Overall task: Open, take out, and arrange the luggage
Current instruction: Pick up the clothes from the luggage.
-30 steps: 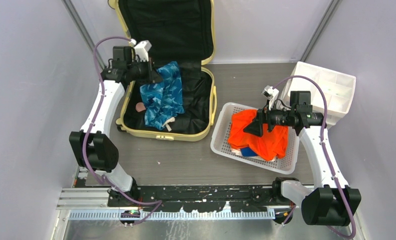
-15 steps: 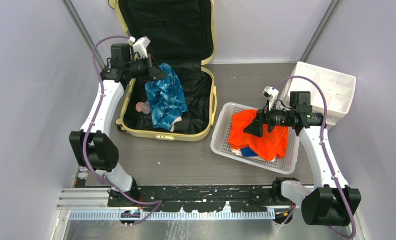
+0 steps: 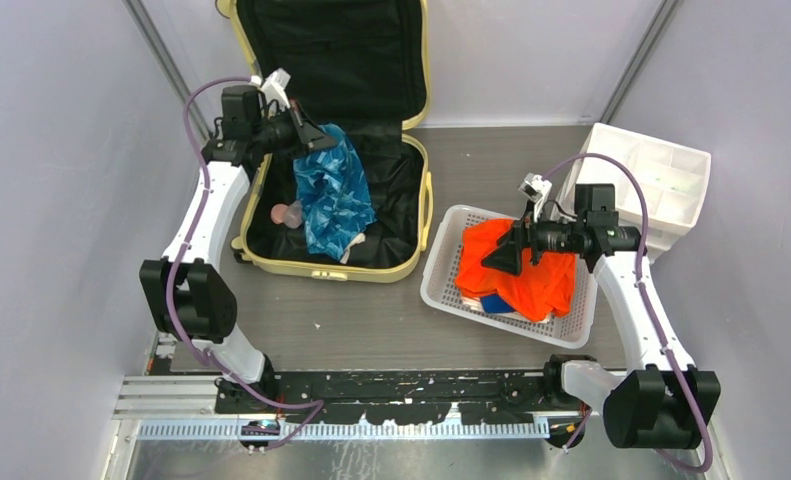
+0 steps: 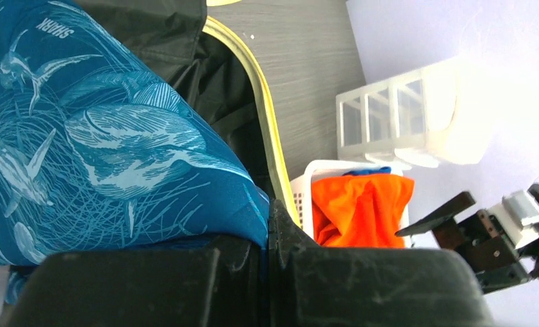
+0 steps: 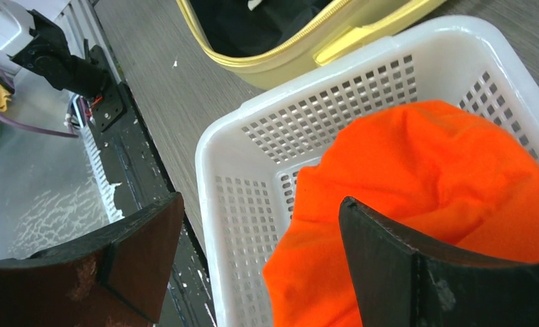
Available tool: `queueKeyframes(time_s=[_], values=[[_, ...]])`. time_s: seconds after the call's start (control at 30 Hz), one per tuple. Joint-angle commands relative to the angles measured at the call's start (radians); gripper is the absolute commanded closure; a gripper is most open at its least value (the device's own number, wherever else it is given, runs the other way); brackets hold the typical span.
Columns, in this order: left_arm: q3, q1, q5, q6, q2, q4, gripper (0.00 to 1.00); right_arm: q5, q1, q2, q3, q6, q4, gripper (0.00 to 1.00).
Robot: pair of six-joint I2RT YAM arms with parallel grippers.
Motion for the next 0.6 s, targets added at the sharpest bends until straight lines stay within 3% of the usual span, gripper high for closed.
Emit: queueKeyframes(time_s=[0.0,0.23,0.4,0.57], values=[[-0.023,0.004,-0.040,-0.184,-0.057,0.157,1.00,-0.009,0.052,0.041,0.073,0.022,0.088,0.12],[-0.048,0.001,-0.062,-0.404,-0.060,0.300,1.00,0.097,0.305,0.229,0.347,0.311,0.293,0.12],[-0.016,-0.004,-0.068,-0.418,-0.075,0.293,1.00,0.228,0.477,0.411,0.533,0.478,0.436,0.12],[-0.037,-0.007,-0.067,-0.424,-0.106,0.287,1.00,0.290,0.560,0.568,0.667,0.606,0.572,0.12]])
